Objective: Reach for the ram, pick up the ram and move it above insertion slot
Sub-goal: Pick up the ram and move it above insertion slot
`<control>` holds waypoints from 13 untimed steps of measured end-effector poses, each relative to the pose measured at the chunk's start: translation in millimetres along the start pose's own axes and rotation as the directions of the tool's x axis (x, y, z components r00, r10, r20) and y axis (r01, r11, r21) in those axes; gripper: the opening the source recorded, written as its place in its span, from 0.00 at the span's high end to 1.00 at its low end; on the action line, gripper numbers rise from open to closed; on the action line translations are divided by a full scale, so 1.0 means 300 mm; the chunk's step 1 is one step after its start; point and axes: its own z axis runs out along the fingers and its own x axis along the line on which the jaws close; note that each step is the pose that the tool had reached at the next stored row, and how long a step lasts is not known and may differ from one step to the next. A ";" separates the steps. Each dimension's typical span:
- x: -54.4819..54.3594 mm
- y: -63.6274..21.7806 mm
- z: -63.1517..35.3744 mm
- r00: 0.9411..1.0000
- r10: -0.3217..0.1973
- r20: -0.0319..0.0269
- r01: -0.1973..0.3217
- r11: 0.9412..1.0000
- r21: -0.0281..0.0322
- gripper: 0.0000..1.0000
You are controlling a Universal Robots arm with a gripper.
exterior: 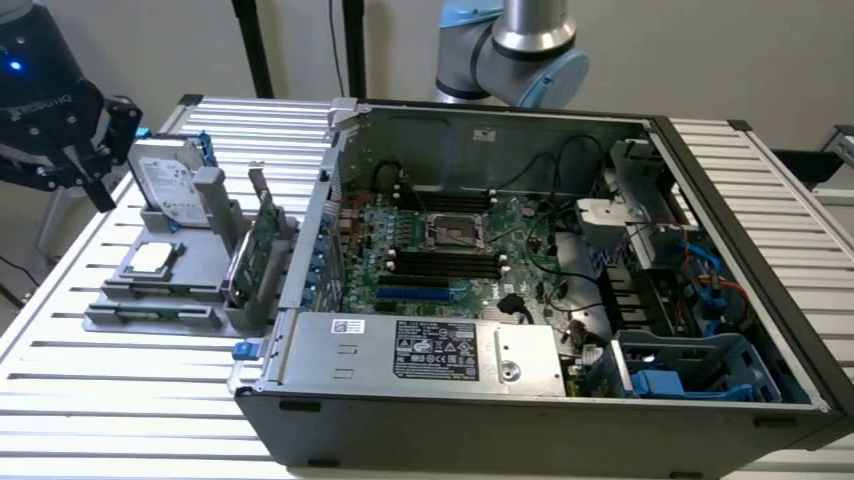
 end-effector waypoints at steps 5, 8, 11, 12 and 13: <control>0.000 0.000 0.000 0.996 -0.091 -0.003 0.091 0.996 0.000 0.89; 0.000 0.000 0.000 0.989 -0.145 -0.005 0.145 0.989 0.000 0.89; 0.000 0.000 0.000 0.980 -0.198 -0.007 0.198 0.980 0.000 0.89; 0.000 0.000 0.000 0.976 -0.216 -0.008 0.216 0.976 0.000 0.89; 0.000 0.000 0.000 0.972 -0.235 -0.008 0.235 0.972 0.000 0.89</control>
